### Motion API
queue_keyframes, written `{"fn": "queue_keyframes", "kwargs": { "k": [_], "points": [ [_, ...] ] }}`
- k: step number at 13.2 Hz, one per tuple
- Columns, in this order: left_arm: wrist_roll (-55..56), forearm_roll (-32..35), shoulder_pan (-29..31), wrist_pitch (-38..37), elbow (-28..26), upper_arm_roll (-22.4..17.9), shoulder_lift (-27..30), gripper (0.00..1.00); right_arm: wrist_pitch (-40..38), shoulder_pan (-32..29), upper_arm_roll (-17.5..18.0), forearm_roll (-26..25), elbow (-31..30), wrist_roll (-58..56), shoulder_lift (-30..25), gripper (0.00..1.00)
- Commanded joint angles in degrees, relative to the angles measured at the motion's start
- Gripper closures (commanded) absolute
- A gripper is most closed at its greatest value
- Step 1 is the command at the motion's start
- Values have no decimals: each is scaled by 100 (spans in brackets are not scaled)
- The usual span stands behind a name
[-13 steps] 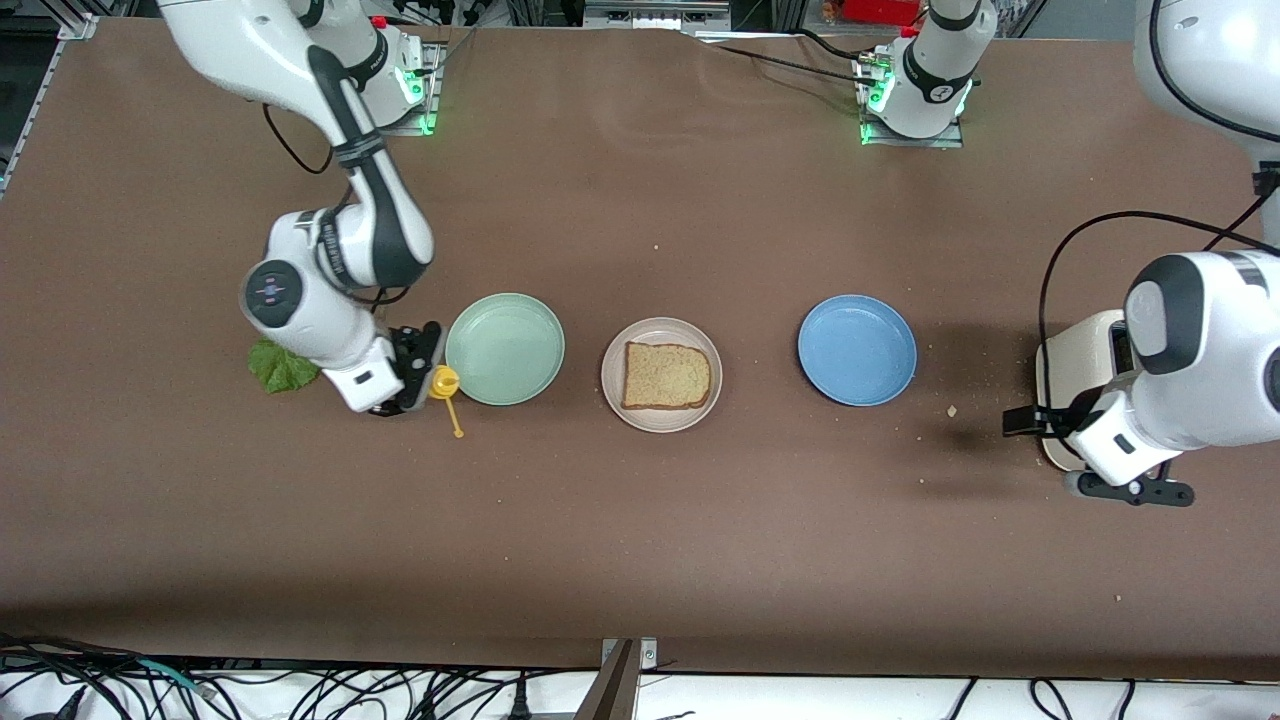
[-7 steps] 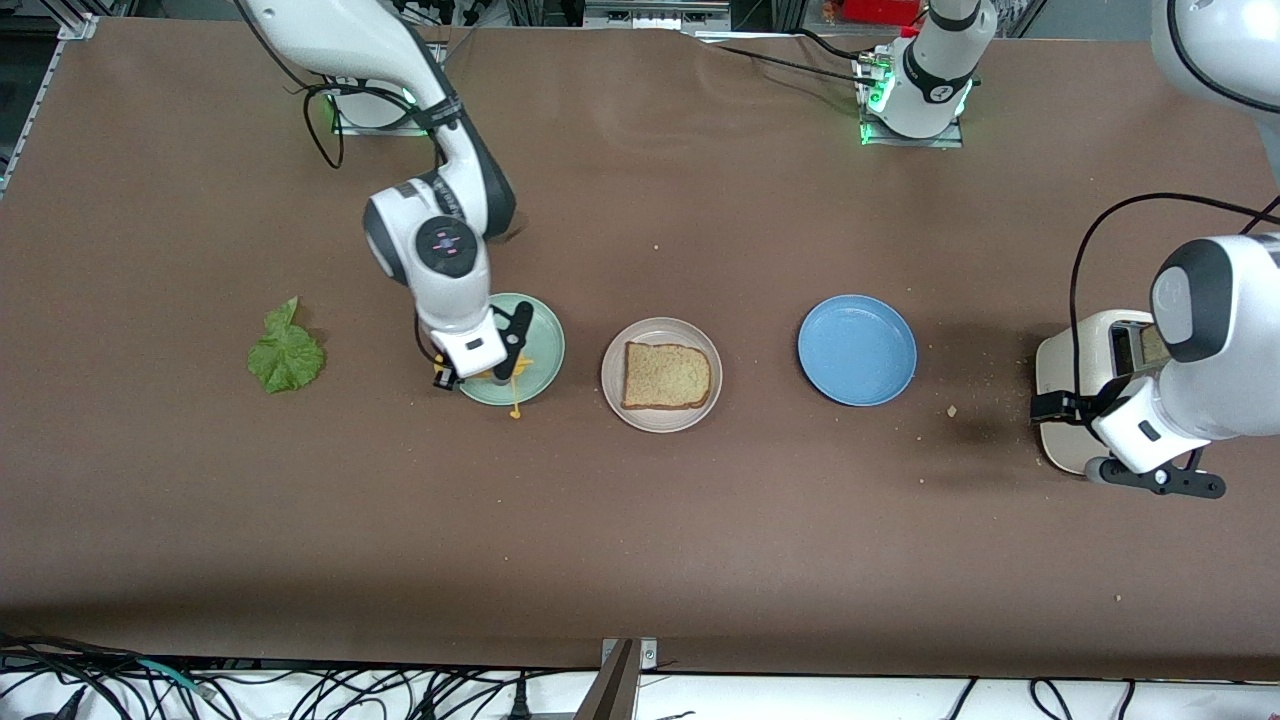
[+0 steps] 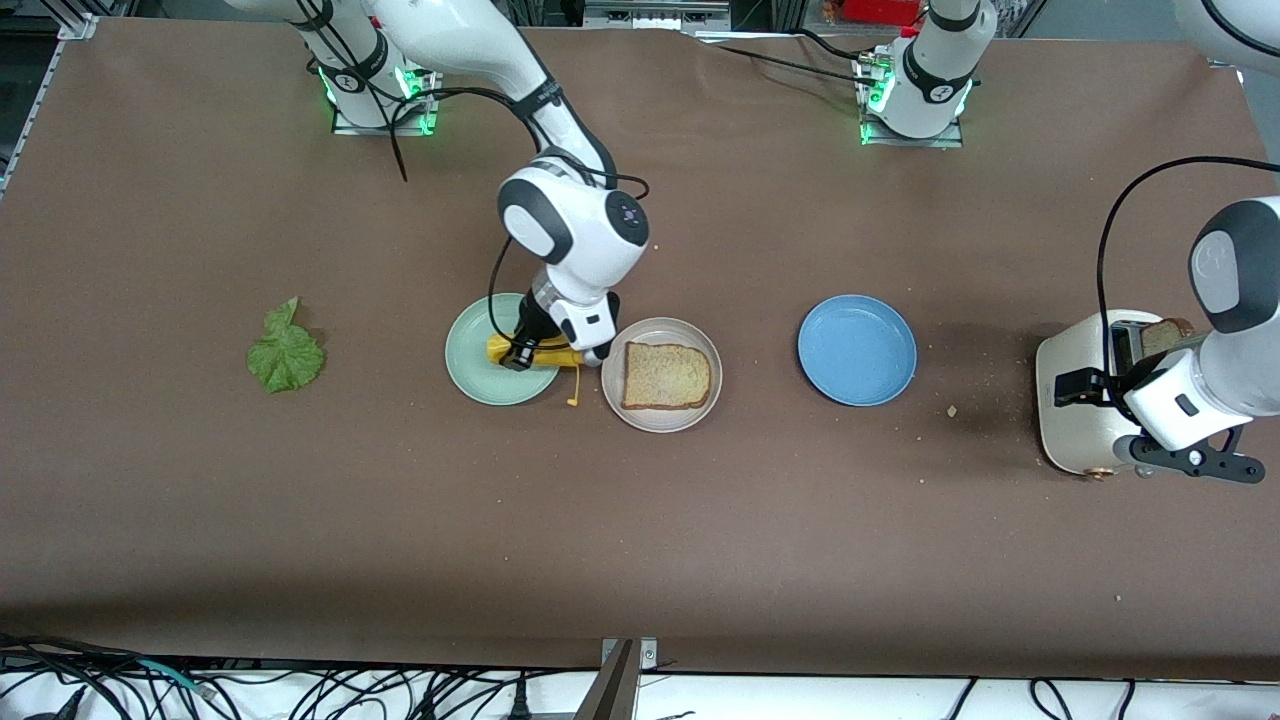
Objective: Make sandwich in beige plate with both arms
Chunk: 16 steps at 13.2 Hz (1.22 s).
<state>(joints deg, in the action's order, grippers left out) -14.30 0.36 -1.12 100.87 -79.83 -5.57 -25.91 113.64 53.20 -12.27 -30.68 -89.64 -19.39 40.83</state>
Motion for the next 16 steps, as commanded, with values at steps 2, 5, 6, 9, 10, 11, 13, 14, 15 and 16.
{"fn": "queue_keyframes", "kwargs": {
  "k": [2, 5, 6, 9, 10, 11, 13, 14, 15, 16],
  "points": [
    [952, 192, -64, -102, -94, 135, 314, 1, -315, 268, -91, -516, 649, 58, 556, 100],
    [1052, 140, -64, -251, -85, 126, 490, 1, -658, 453, -91, -878, 938, 58, 934, 100],
    [1043, 131, -64, -339, -94, 126, 543, 1, -720, 489, -91, -983, 1000, 58, 1048, 100],
    [1017, 113, -64, -550, -103, 117, 614, 1, -782, 595, -91, -1089, 1106, 58, 1243, 100],
    [999, 113, -64, -594, -94, 117, 622, 1, -782, 577, -100, -1089, 1132, 49, 1243, 100],
    [999, 113, -64, -621, -103, 117, 649, 1, -782, 568, -100, -1089, 1141, 49, 1234, 100],
    [1016, 113, -64, -629, -103, 117, 701, 1, -808, 498, -153, -1019, 1255, 6, 1199, 100],
    [1025, 113, -64, -630, -103, 117, 710, 1, -852, 463, -153, -958, 1282, -3, 1181, 100],
    [999, 113, -64, -647, -103, 117, 719, 1, -887, 437, -196, -827, 1308, -90, 1120, 100],
    [990, 113, -64, -647, -103, 117, 728, 1, -888, 323, -240, -608, 1308, -309, 1033, 100]
  ]
}}
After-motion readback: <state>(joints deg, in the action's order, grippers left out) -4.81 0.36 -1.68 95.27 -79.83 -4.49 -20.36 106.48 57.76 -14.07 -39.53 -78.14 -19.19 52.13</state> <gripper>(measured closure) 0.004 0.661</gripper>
